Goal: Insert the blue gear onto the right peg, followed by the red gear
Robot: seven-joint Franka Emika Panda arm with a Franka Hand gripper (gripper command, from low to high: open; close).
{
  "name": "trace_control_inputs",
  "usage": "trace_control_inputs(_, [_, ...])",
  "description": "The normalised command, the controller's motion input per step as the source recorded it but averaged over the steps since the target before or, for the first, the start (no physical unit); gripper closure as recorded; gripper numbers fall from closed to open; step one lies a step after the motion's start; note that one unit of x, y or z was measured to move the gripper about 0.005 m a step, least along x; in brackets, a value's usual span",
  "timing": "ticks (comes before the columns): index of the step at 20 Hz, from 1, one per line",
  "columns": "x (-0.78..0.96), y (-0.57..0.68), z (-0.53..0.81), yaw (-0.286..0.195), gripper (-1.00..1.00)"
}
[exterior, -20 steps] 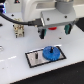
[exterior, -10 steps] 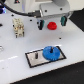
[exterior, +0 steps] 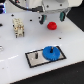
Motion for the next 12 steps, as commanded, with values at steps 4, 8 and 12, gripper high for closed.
trace_control_inputs(4, [-0.31, 0.26, -0.32, 0.0, -1.0])
trace_control_inputs(8, [-0.25, 0.3, -0.37, 0.0, -1.0])
trace_control_inputs(12, [-0.23, 0.12, -0.39, 0.0, -1.0])
